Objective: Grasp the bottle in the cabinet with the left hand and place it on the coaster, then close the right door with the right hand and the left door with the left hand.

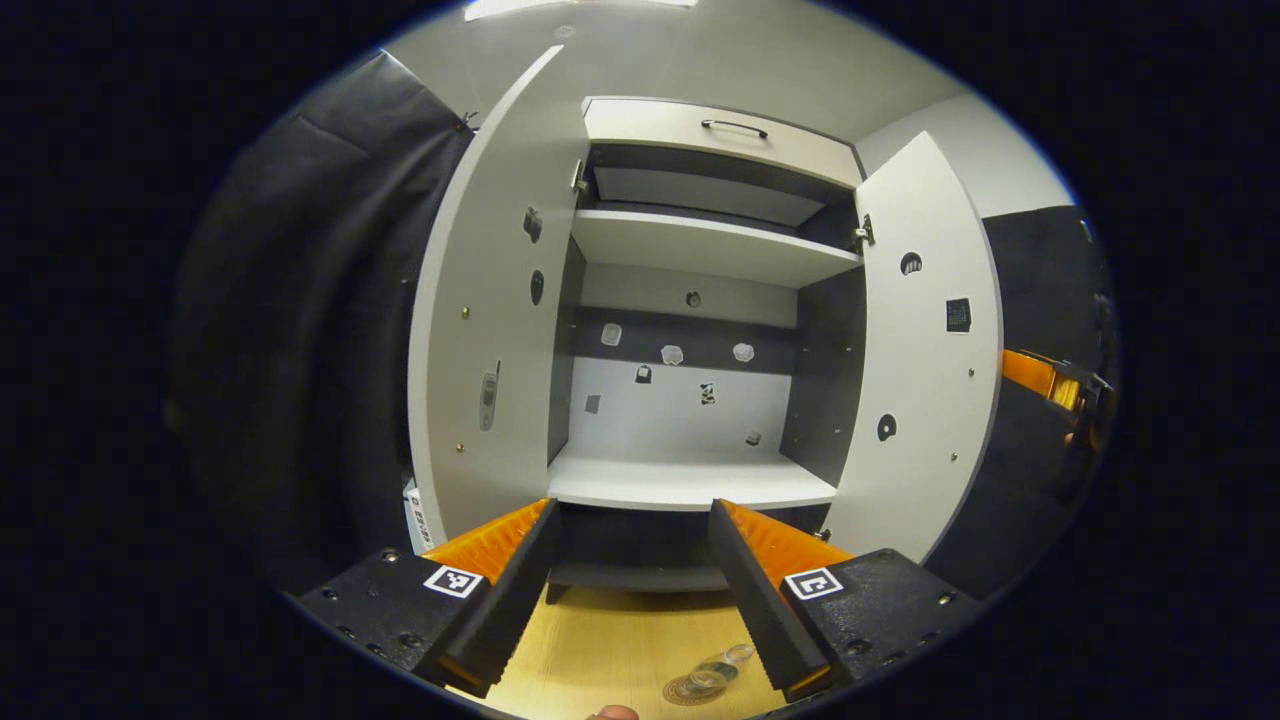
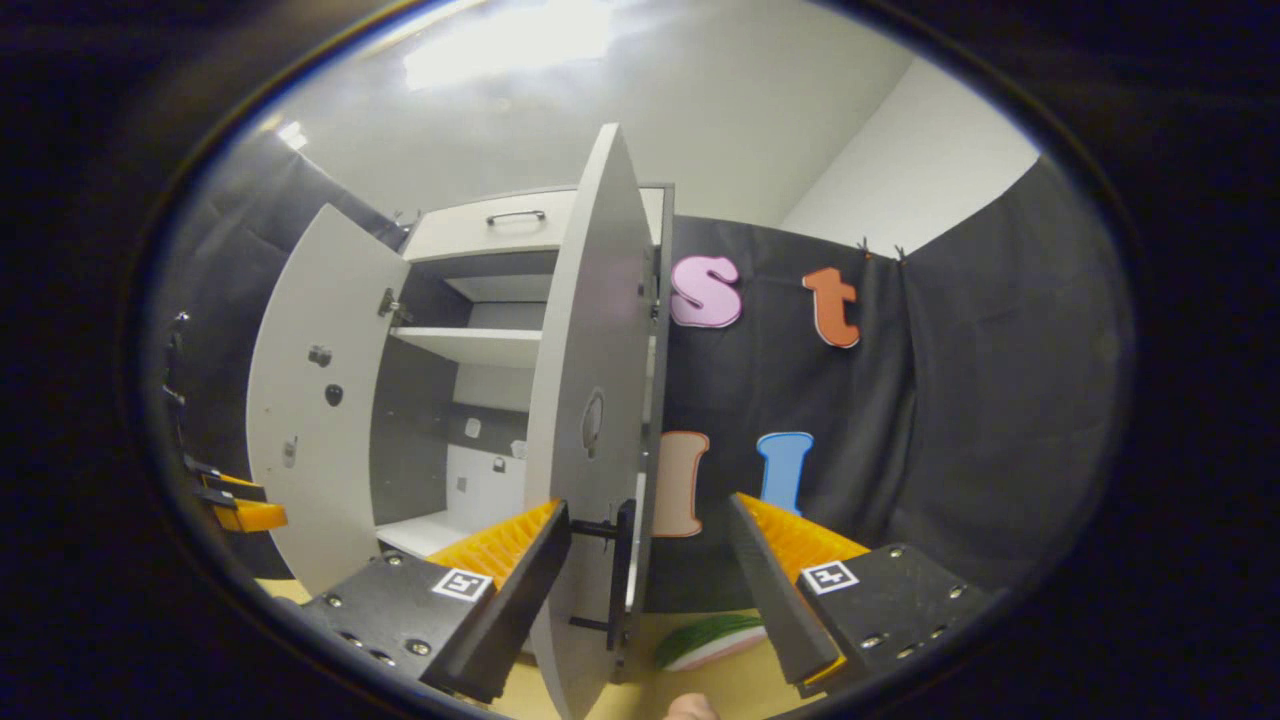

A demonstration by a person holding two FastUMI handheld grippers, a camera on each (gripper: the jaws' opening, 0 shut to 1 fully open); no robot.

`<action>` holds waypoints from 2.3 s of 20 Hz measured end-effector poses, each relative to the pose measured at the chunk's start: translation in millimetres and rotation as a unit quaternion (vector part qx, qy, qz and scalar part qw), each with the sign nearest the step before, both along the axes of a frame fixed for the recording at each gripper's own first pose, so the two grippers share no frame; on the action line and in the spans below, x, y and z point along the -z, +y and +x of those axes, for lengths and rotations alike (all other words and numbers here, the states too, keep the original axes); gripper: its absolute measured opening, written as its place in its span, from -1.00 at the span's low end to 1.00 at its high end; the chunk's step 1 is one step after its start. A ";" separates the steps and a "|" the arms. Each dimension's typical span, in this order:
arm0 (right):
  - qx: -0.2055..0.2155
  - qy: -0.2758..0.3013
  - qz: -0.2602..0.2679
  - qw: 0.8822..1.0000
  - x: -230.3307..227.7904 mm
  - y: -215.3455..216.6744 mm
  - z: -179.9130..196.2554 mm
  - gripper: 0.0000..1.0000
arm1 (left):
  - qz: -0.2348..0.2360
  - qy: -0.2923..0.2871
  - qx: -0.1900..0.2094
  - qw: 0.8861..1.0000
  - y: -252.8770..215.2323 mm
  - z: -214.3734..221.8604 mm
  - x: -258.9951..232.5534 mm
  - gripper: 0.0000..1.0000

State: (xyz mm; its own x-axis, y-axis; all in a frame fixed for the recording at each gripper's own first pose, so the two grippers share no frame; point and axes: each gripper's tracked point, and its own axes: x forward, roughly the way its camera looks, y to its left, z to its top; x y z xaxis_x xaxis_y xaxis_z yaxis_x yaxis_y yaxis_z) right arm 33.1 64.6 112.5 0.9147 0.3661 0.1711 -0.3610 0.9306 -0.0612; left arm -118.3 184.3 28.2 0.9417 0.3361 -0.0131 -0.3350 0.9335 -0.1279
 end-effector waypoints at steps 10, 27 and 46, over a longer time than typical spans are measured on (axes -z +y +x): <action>-0.065 0.024 0.007 0.998 10.2 67.2 18.5 0.93 | -0.024 0.000 -0.064 0.998 28.5 -34.9 12.2 0.88; -0.080 0.045 -0.021 0.996 22.3 167.3 55.5 0.93 | -0.037 -0.001 -0.152 0.988 76.9 -89.2 22.7 0.89; -0.055 0.063 0.011 0.996 32.4 224.5 104.0 0.98 | -0.036 -0.022 -0.184 0.982 144.3 -97.1 13.2 0.89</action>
